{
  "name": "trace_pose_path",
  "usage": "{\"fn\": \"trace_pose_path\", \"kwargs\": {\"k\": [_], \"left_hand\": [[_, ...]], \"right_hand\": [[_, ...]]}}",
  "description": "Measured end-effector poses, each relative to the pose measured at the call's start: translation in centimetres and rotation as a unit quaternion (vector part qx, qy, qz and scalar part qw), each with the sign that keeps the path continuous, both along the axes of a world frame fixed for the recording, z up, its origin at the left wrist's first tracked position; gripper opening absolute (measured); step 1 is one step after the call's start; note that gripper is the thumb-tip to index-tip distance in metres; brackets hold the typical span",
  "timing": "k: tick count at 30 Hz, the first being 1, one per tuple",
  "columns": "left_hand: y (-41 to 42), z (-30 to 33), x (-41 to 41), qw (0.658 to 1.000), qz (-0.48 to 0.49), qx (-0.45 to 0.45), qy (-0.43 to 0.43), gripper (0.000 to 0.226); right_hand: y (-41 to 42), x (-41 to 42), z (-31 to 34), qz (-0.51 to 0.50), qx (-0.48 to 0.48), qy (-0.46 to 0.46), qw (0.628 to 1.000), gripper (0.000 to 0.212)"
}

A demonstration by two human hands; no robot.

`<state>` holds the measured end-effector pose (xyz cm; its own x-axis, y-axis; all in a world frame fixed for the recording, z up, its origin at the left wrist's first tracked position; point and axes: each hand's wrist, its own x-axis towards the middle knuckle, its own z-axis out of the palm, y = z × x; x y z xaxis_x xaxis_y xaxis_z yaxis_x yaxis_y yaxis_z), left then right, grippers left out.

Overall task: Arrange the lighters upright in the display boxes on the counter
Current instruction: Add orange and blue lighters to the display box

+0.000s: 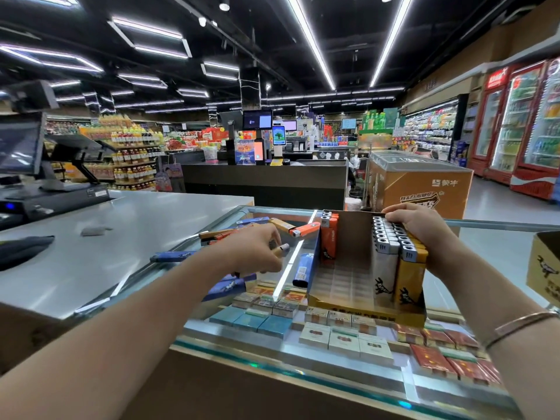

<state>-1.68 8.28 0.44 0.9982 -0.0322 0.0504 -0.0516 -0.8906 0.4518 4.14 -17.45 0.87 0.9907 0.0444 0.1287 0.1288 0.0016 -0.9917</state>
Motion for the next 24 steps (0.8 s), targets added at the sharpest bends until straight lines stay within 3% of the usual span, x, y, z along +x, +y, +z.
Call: {"fn": "trace_pose_path", "kwargs": {"k": [2,6,13,17,24], "left_hand": [[0.7,1.0,-0.5,1.000,-0.001,-0.012,-0.018,0.028],[2.4,2.1,-1.8,0.994,0.016,0.105,0.029,0.033],[3.9,1.1,-3.5,0.971,0.016,0.221,0.091,0.042],[3.4,0.8,-3.2,0.975,-0.002,0.202,0.095,0.036],[2.1,0.9,-2.3,0.977,-0.050,0.116,0.174,0.029]], "right_hand": [[0.0,-0.1,0.0,-0.001,0.002,0.002,1.000,0.013],[0.1,0.0,0.0,-0.001,-0.012,0.001,1.000,0.012],[-0.1,0.2,-0.1,-0.006,-0.021,0.004,1.000,0.011],[-0.1,0.2,-0.1,-0.011,-0.020,0.002,1.000,0.012],[-0.1,0.2,-0.2,-0.004,-0.011,0.003,1.000,0.011]]}}
